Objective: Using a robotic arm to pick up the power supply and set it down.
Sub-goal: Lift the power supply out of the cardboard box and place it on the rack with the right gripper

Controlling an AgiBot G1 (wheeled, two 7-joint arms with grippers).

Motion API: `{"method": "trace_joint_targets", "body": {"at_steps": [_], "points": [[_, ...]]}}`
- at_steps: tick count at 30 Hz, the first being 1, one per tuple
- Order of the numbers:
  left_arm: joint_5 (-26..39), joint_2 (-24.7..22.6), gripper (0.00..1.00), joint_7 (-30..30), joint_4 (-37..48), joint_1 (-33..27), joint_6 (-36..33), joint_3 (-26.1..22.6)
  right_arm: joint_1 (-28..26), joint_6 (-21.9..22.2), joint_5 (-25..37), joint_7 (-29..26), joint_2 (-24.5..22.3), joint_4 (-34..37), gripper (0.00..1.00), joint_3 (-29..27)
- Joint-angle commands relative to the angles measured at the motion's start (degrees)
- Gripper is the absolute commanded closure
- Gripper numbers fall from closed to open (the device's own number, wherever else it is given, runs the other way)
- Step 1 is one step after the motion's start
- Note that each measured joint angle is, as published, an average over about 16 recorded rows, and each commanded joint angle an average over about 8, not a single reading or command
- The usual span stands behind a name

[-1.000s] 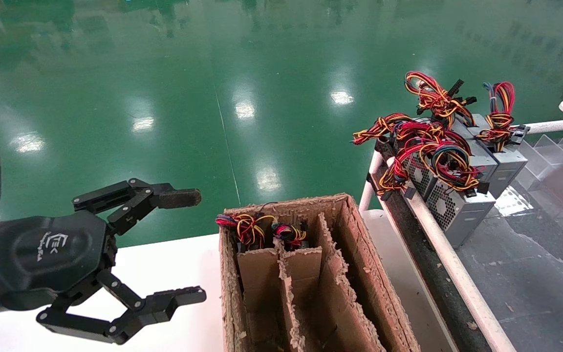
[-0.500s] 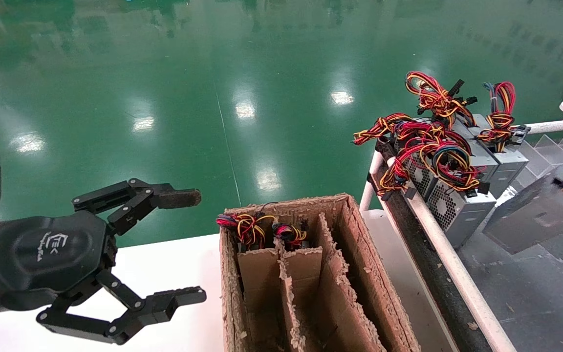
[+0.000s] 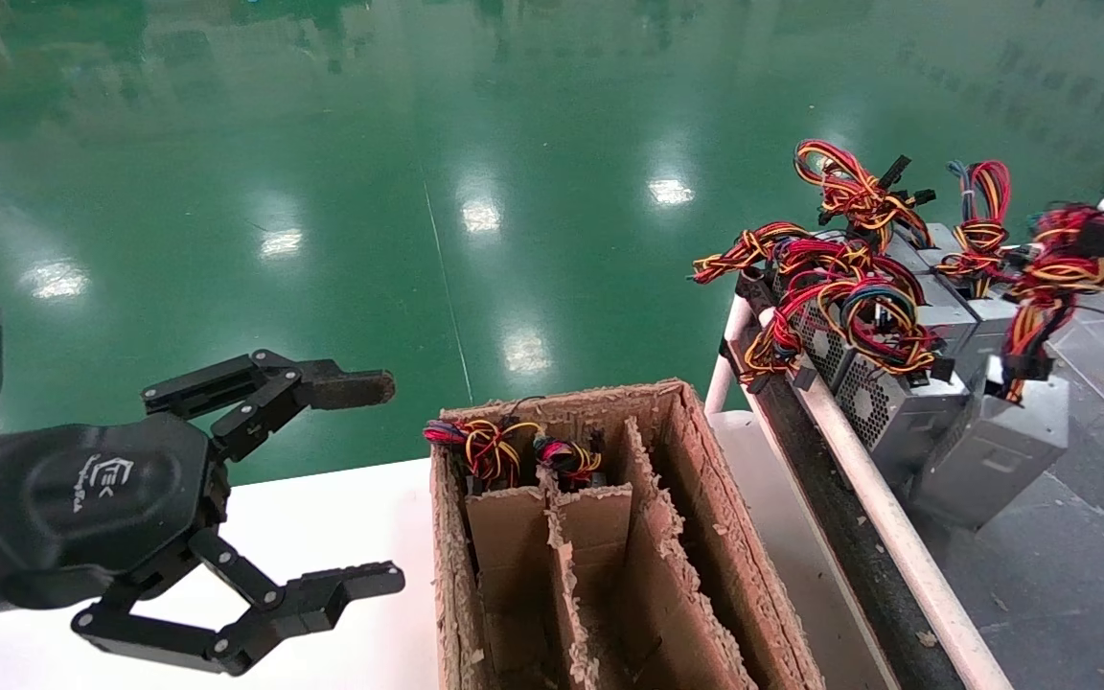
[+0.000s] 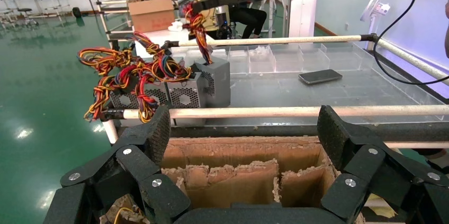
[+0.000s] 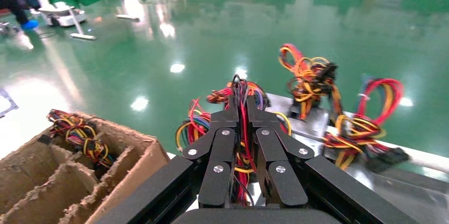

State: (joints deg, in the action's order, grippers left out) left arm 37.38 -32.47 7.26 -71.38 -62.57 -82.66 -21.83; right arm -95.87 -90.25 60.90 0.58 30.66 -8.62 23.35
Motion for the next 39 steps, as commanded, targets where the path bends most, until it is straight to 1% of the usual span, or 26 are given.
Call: {"method": "trace_joint_targets", "body": {"at_steps": [1, 11, 23, 27, 34, 39], "points": [[0.0, 0.0, 0.0, 0.0, 0.0, 0.0, 0.0, 0.0, 0.1, 0.12, -0.1, 0.11, 0.78, -0.12, 1.0, 0.21], [0.0, 0.0, 0.0, 0.0, 0.0, 0.0, 0.0, 0.0, -1.13, 1.0, 1.0, 2.13, 2.94, 2.0, 1.0, 1.34], [0.0, 0.0, 0.0, 0.0, 0.0, 0.0, 0.0, 0.0, -2.8, 2.49, 1.98, 3.86, 3.19, 5.08, 1.0, 2.03], [0.0, 0.0, 0.0, 0.0, 0.0, 0.0, 0.0, 0.0, -3.32, 4.14, 2.2, 3.92, 3.37, 6.19, 1.0, 2.15], [0.0, 0.0, 0.0, 0.0, 0.0, 0.0, 0.0, 0.0, -4.1, 8.44, 2.6, 3.66, 4.67, 7.56, 1.0, 2.39], [0.0, 0.0, 0.0, 0.0, 0.0, 0.0, 0.0, -0.01, -4.56, 9.12, 2.74, 3.37, 5.69, 7.64, 1.0, 2.48]]}}
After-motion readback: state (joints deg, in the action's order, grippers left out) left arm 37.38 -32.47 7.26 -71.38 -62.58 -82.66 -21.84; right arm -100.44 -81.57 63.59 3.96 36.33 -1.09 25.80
